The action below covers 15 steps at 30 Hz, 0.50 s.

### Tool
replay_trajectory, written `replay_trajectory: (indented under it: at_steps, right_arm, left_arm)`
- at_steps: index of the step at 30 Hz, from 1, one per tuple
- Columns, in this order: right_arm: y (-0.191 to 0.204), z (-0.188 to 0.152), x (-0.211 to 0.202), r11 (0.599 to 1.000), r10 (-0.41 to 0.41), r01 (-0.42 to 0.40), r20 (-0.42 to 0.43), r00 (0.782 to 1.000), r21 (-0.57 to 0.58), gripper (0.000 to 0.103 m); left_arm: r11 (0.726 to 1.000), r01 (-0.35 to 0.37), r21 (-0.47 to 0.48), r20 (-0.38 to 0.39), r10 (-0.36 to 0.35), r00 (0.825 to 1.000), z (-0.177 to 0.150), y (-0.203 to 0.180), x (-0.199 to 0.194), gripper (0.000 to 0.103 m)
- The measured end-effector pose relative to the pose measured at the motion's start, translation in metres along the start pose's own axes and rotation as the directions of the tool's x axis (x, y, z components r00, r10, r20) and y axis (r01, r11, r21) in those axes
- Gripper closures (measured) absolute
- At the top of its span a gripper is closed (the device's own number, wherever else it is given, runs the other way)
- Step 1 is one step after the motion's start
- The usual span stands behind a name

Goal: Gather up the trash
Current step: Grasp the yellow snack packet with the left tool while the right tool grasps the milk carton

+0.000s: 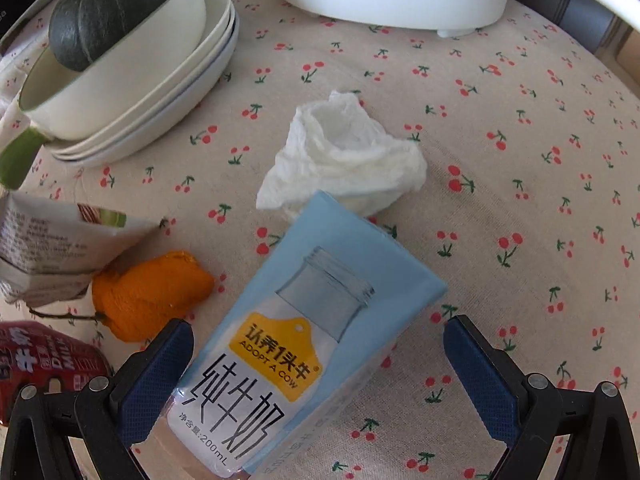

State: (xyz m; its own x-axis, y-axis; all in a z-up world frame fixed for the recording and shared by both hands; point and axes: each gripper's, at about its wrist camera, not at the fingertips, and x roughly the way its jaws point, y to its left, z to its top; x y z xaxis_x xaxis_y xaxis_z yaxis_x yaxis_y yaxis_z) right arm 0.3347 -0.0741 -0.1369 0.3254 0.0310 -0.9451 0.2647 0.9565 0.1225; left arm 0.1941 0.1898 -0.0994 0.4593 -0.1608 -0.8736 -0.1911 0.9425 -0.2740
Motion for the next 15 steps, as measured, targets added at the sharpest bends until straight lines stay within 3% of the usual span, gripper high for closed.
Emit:
replay_trajectory:
  at_steps: [7, 12, 15]
  right_arm:
    - [-0.02, -0.024, -0.012, 1.0, 0.016, -0.015, 0.02, 1.0, -0.018, 0.004]
    - [-0.037, -0.04, -0.027, 0.996, 0.031, -0.027, 0.042, 0.999, -0.089, 0.03]
    - [-0.048, -0.048, -0.034, 0.992, 0.059, -0.054, 0.04, 0.997, -0.117, 0.041]
  left_arm:
    - [1.0, -0.004, 0.018, 0.013, 0.004, 1.0, -0.004, -0.004, -0.006, 0.057]
    - [0.998, -0.014, 0.064, 0.025, 0.012, 1.0, -0.009, -0.017, -0.011, 0.056]
    - [0.996, -0.022, 0.092, 0.029, 0.019, 0.999, -0.013, -0.026, -0.012, 0.056]
